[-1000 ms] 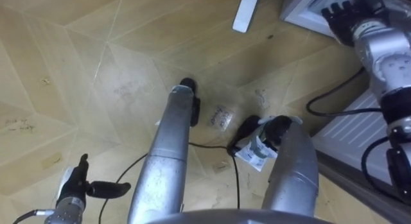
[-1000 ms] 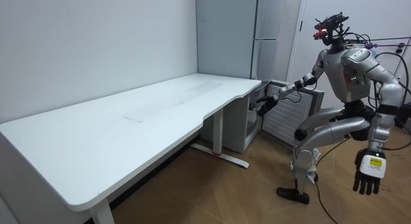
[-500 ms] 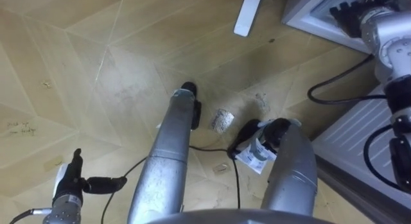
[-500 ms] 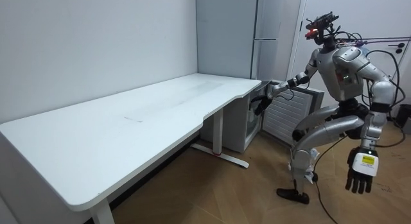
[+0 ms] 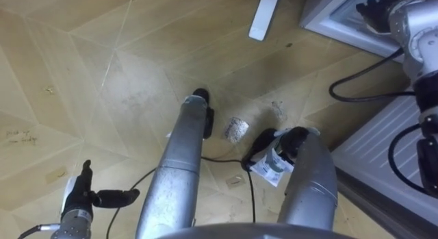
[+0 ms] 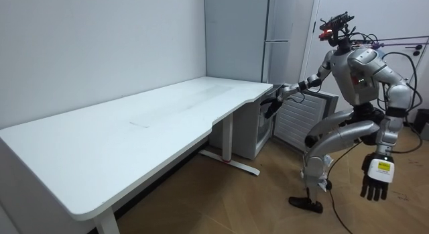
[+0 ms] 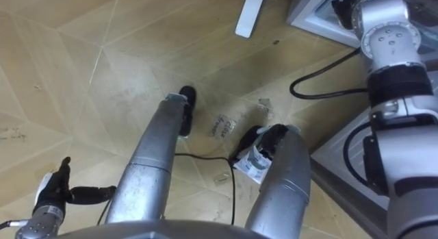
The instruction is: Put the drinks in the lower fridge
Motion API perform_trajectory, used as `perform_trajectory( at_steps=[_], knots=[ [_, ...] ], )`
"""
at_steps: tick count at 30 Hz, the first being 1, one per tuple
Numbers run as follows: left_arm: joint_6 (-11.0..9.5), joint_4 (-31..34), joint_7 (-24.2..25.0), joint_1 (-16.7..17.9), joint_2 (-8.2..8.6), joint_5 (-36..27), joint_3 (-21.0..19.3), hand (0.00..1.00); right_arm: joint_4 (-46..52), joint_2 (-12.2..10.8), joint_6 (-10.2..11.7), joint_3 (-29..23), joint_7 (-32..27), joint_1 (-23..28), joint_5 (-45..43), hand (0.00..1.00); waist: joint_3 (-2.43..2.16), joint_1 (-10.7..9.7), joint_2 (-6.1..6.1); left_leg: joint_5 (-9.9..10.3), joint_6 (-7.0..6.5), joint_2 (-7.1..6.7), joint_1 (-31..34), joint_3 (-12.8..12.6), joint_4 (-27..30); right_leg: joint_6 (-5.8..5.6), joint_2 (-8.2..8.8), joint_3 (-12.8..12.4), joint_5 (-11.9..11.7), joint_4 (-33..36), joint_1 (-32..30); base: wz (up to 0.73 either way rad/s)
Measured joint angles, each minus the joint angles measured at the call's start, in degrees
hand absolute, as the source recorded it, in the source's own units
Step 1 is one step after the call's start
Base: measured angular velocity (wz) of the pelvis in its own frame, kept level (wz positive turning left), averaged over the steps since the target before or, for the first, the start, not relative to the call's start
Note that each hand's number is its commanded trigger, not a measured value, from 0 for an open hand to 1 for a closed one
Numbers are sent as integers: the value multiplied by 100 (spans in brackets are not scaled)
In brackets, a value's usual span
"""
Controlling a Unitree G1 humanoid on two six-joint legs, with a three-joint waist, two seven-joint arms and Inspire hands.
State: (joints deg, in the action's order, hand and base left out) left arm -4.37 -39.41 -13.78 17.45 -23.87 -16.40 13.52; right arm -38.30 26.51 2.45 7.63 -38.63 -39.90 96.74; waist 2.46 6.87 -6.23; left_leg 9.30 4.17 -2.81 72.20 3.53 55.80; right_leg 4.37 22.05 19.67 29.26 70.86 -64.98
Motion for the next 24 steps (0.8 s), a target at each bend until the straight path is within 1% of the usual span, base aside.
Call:
perform_trajectory(
  at_steps=[7, 18, 21, 24],
  knots=[
    [-75, -220, -126, -1, 1, -40, 18, 0, -23, 1, 50, 0, -1, 1, -5, 0, 1, 18, 1, 0, 3, -1, 2, 12, 2, 4, 3, 25, 6, -1, 11, 0],
    [-88, -245, -241, 0, 3, -37, 38, 0, -192, 15, 76, 0, 29, 0, -2, 0, 4, 51, 0, 8, 12, -3, -69, 52, 2, -3, -3, 79, 36, -17, 128, 0],
    [-81, -164, -245, -9, 3, -36, 36, 0, -300, 15, 73, 0, 166, 2, 0, 0, 11, 57, 11, 62, 11, 15, -145, 58, 49, -11, -16, 69, 43, -28, 220, -5],
    [-98, -147, -237, -16, 2, -38, 28, 0, -516, 15, 71, -3, 492, 26, -2, 0, 34, 61, 45, 107, -8, 25, -301, 65, 38, -49, -52, 77, 33, -122, 401, -8]
  ],
)
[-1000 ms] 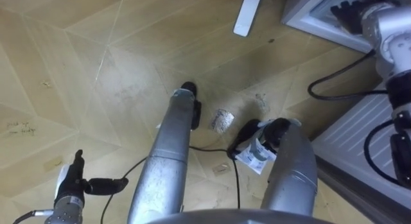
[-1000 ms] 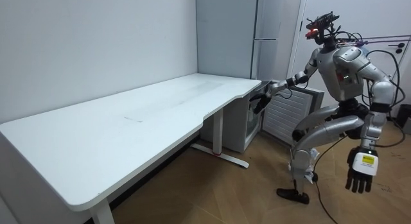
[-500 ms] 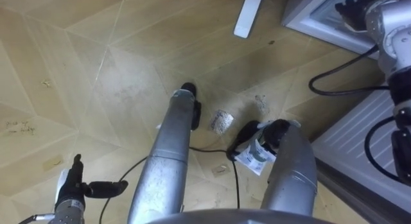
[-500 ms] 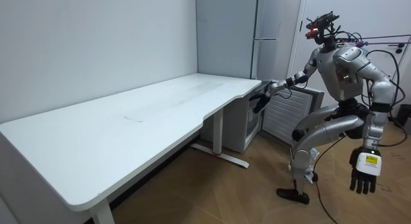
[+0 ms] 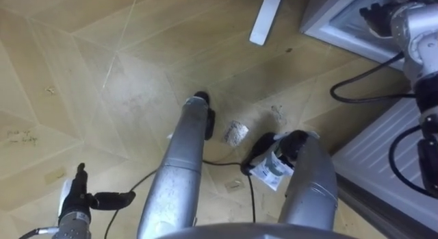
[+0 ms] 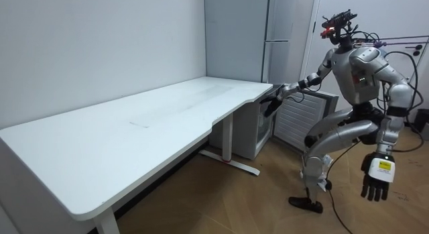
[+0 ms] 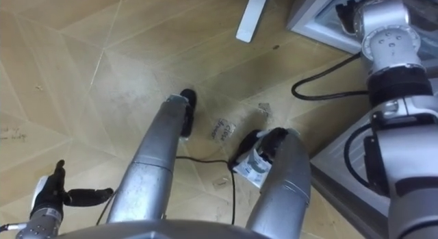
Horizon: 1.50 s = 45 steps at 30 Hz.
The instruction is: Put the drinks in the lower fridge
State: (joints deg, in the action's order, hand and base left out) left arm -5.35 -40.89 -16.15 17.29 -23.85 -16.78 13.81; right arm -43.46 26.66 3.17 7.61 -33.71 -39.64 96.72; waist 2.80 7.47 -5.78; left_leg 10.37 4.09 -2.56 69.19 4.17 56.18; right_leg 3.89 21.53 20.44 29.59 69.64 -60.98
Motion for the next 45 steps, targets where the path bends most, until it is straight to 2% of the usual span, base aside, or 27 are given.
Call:
perform_trajectory(
  at_steps=[3, 6, 9, 11, 14, 16, 18, 21, 23, 26, 27, 29, 30, 32, 35, 36, 38, 40, 41, 43, 45],
  knots=[
    [8, -67, 39, -2, -2, -2, 38, 0, -434, 3, -7, 1, 526, 68, -7, 0, 17, 40, 24, 55, -37, 5, -304, 4, -95, -94, -70, 21, -49, -208, 332, -9],
    [6, -98, 142, -27, -45, -19, 51, 0, -904, 28, -17, 21, 1324, 317, -83, 0, 24, 123, 28, 123, -82, 53, -664, -11, -220, -192, -180, 18, -109, -482, 722, -11],
    [12, -235, 342, -69, -93, -57, 73, 0, -1225, 201, -22, 263, 2169, 603, -552, 0, 37, 231, 51, 162, -136, 153, -1032, -57, -429, -303, -340, 19, -250, -863, 1113, -19],
    [26, -442, 527, -268, -111, -63, 91, 0, -1577, 315, -28, 432, 2707, 744, -664, 0, 66, 360, 107, 161, -158, 193, -1304, -33, -592, -353, -463, 58, -358, -1181, 1439, -13],
    [28, -543, 646, -394, -119, -57, 78, 0, -1921, 329, -35, 458, 3352, 1020, -966, 0, 77, 419, 211, 220, -205, 244, -1703, -3, -781, -399, -593, 137, -460, -1593, 1899, -4],
    [32, -615, 751, -432, -116, -59, 94, 0, -2028, 334, -34, 456, 3720, 1178, -1039, 0, 72, 398, 290, 285, -224, 286, -1868, -5, -840, -442, -666, 155, -497, -1782, 2138, -10],
    [32, -754, 832, -508, -116, -60, 93, 0, -2100, 333, -34, 425, 3992, 1412, -1122, 0, 67, 381, 301, 306, -242, 287, -2069, -52, -952, -475, -680, 132, -519, -1935, 2321, -9],
    [62, -1049, 941, -621, 10, -48, 90, 0, -2116, 297, -2, 406, 4355, 1803, -1360, 0, 28, 353, 439, 344, -247, 401, -2538, -116, -1236, -533, -874, 98, -674, -2438, 2812, -21],
    [55, -1339, 1052, -684, 177, 9, 71, 0, -2231, 101, 56, 406, 4585, 2272, -1766, 0, -7, 352, 536, 343, -246, 494, -3123, -195, -1619, -575, -1042, 75, -845, -3010, 3375, -18],
    [46, -1445, 1072, -689, 380, 1, -6, 0, -2436, -186, 60, 416, 4754, 2780, -2565, 0, -93, 203, 606, 293, -251, 496, -3736, -333, -2160, -637, -1110, 40, -998, -3578, 3924, -13],
    [23, -1487, 1067, -703, 410, -26, -15, 0, -2498, -257, 68, 442, 4780, 2860, -2689, 0, -94, 193, 605, 269, -250, 494, -3863, -373, -2281, -651, -1122, 13, -1029, -3679, 4039, -16],
    [-98, -1610, 1060, -754, 585, -49, -37, 0, -2797, -598, 80, 473, 4808, 3189, -3187, 0, -121, 72, 630, 185, -236, 496, -4344, -471, -2700, -682, -1187, -30, -1164, -4129, 4479, -15],
    [-137, -1626, 1061, -748, 629, -46, -53, 0, -2807, -681, 82, 471, 4804, 3290, -3378, 0, -125, 60, 616, 159, -234, 493, -4474, -516, -2793, -688, -1188, -52, -1191, -4209, 4562, -22],
    [-276, -1667, 1069, -727, 820, 58, -225, 0, -2765, -904, 104, 461, 4805, 3653, -4125, 0, -156, -23, 623, 132, -224, 507, -4812, -636, -3043, -696, -1229, -112, -1273, -4506, 4855, -23],
    [-480, -1662, 1067, -637, 918, 54, -252, 0, -2762, -1107, 116, 482, 4712, 3917, -4744, 0, -160, -145, 603, 130, -220, 514, -5270, -741, -3322, -739, -1285, -158, -1367, -4827, 5285, -13],
    [-493, -1668, 1065, -638, 932, 46, -250, 0, -2761, -1138, 121, 504, 4698, 3956, -4763, 0, -159, -161, 595, 130, -219, 509, -5358, -749, -3366, -746, -1291, -163, -1378, -4887, 5346, -11],
    [-510, -1802, 1030, -656, 1007, 63, -265, 0, -2776, -1258, 121, 492, 4638, 4101, -4777, 0, -201, -186, 520, 130, -219, 498, -5687, -853, -3567, -771, -1296, -208, -1405, -5074, 5618, -14],
    [-509, -1872, 984, -569, 1082, 62, -375, 0, -2782, -1341, 120, 435, 4587, 4144, -4714, 0, -203, -259, 488, 133, -215, 488, -5975, -875, -3722, -801, -1324, -201, -1454, -5289, 5926, -7],
    [-508, -1860, 922, -493, 1133, 79, -475, 0, -2776, -1410, 118, 323, 4532, 4243, -4622, 0, -222, -317, 461, 138, -206, 487, -6122, -875, -3779, -811, -1353, -201, -1493, -5433, 6106, 0],
    [-507, -1865, 890, -421, 1212, 88, -634, 0, -2781, -1509, 116, 65, 4498, 4317, -4586, 0, -226, -403, 444, 149, -190, 487, -6284, -873, -3844, -822, -1385, -175, -1532, -5606, 6331, 0],
    [-502, -1864, 894, -360, 1262, 126, -721, 0, -2781, -1539, 112, -71, 4478, 4383, -4676, 0, -237, -402, 441, 156, -180, 487, -6400, -886, -3883, -827, -1388, -187, -1543, -5621, 6425, -3]
  ],
)
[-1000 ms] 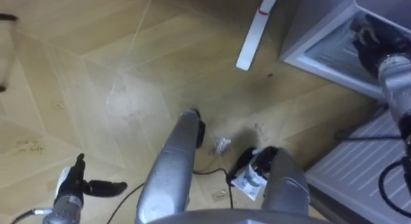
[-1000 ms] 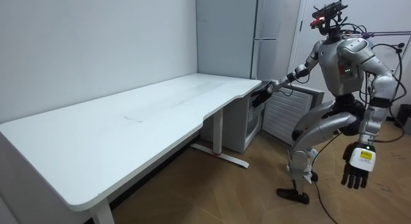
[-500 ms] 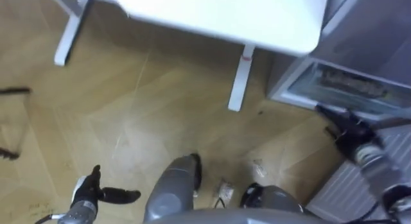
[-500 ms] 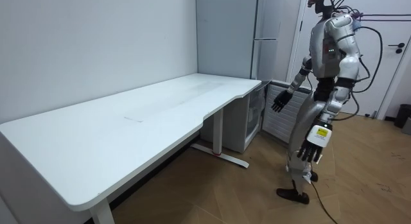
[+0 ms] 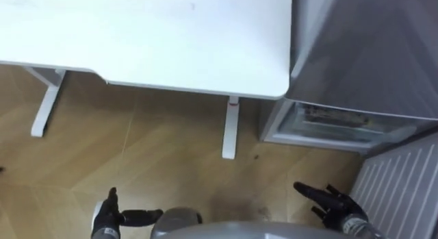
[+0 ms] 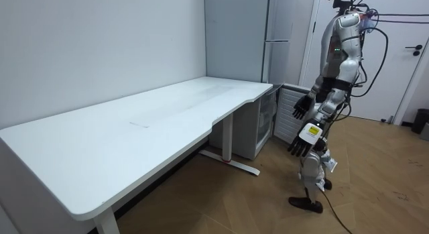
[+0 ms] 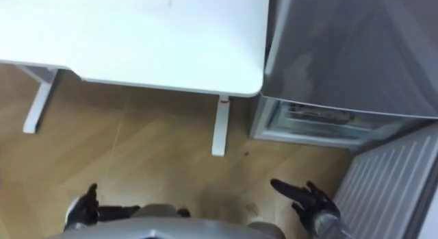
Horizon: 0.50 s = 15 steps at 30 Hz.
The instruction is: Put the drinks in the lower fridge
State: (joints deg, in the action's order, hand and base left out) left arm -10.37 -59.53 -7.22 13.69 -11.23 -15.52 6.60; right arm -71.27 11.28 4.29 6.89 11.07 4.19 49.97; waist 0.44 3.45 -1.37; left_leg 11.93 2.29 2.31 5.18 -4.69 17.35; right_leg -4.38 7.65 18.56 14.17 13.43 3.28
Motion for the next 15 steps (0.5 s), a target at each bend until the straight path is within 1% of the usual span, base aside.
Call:
perform_trajectory(
  at_steps=[3, 5, 8, 9, 12, 14, 15],
  knots=[
    [6, 0, -1, 57, 17, 1, -13, 0, 1, -7, -2, -24, -95, 147, -474, 0, -4, -15, 39, 5, 7, 15, -158, -5, -80, -1, -46, -30, -75, -147, 167, -6],
    [27, -4, 3, 117, 90, 59, -151, 0, -5, -24, -18, -31, -211, 272, -884, 0, -10, -8, 78, 4, 6, 16, -258, -5, -193, -1, -78, -47, -137, -275, 285, -5],
    [115, 1, 7, 167, 111, 350, -244, 0, -14, -23, -44, -40, -284, 414, -1445, 0, 5, -41, 71, 3, 6, 16, -377, -5, -217, 1, -81, -61, -149, -290, 391, -1],
    [143, 0, 13, 166, 112, 398, -259, 0, -14, -22, -66, -42, -291, 431, -1516, 0, 1, -39, 72, 3, 6, 16, -392, -5, -219, 1, -83, -75, -149, -289, 403, -6],
    [243, -4, 53, 145, 133, 716, -531, 0, -73, -21, -80, -183, -360, 435, -2034, 0, -2, -40, 67, 1, 5, 16, -426, -13, -210, 3, -86, -137, -150, -276, 402, -8],
    [320, -32, 53, 146, 132, 936, -855, 0, -142, -23, -131, -440, -442, 422, -2551, 0, 2, -96, 52, 1, 5, 13, -494, -8, -196, 3, -84, -129, -159, -284, 467, -2],
    [348, -34, 50, 146, 131, 972, -919, 0, -151, -23, -137, -482, -462, 415, -2626, 0, 5, -111, 55, 1, 5, 13, -510, -8, -198, 3, -84, -128, -159, -284, 484, 0]
  ],
)
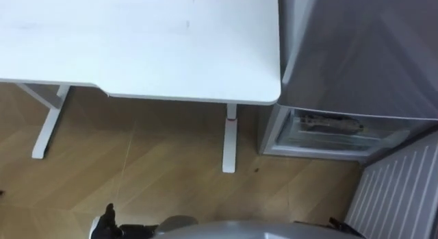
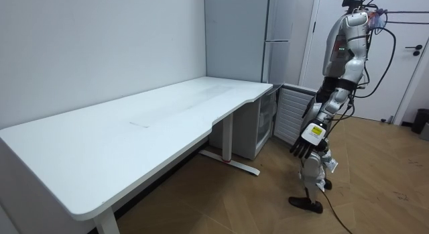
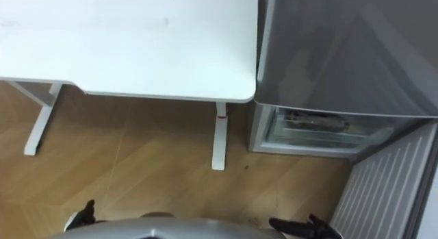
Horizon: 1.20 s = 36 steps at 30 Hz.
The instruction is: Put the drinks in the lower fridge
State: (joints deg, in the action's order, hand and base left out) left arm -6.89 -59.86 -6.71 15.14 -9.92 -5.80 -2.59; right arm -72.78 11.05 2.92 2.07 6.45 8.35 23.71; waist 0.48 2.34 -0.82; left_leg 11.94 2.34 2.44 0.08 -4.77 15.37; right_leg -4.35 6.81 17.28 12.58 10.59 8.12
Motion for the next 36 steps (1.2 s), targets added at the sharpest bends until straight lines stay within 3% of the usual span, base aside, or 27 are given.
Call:
perform_trajectory(
  at_steps=[2, 11, 18, 24, 28, 32, 36],
  knots=[
    [72, 0, 0, -22, 1, 184, -185, 0, -20, 8, -13, -16, -86, -42, -216, 0, 8, -31, -9, 0, 0, 0, -33, -1, -14, 0, -1, -6, 0, 1, 28, 0],
    [220, -80, 1, -13, 26, 363, -182, 0, -18, 9, -56, -256, -727, -78, -691, 0, -14, -61, -53, -16, -1, -5, -167, -45, -96, -1, -15, -133, 1, -76, 99, -5],
    [212, -77, -4, -134, 26, 542, -191, 0, 594, 5, 21, -633, -1253, -168, -1061, 0, -14, -70, -80, -16, -1, -12, -186, -80, -105, -1, -10, -168, 0, -96, 89, -3],
    [155, -114, 4, -212, 30, 547, -423, 0, 1656, 5, 247, -1106, -2047, -250, -1098, 0, 4, -94, -164, -16, 0, -13, -273, -161, -190, -3, -9, -270, 0, -89, 95, -7],
    [156, -113, 3, -165, 22, 682, -533, 0, 3109, 25, 395, -1536, -2764, -233, -1116, 0, 9, -253, -190, -15, 1, -12, -257, -178, -214, -6, -13, -306, -2, -95, 58, -1],
    [156, -99, -12, -118, 23, 804, -685, 0, 4720, 22, 618, -1723, -3481, -33, -1573, 0, -22, -300, -176, -16, 0, -9, -260, -275, -269, -7, -10, -403, -2, -89, -16, -12],
    [156, -79, -33, -82, 22, 809, -684, 0, 5161, 21, 795, -1721, -3894, -33, -1939, 0, -66, -368, -208, -16, 0, -10, -269, -298, -279, -13, -7, -437, -6, -82, -32, -4]
  ],
)
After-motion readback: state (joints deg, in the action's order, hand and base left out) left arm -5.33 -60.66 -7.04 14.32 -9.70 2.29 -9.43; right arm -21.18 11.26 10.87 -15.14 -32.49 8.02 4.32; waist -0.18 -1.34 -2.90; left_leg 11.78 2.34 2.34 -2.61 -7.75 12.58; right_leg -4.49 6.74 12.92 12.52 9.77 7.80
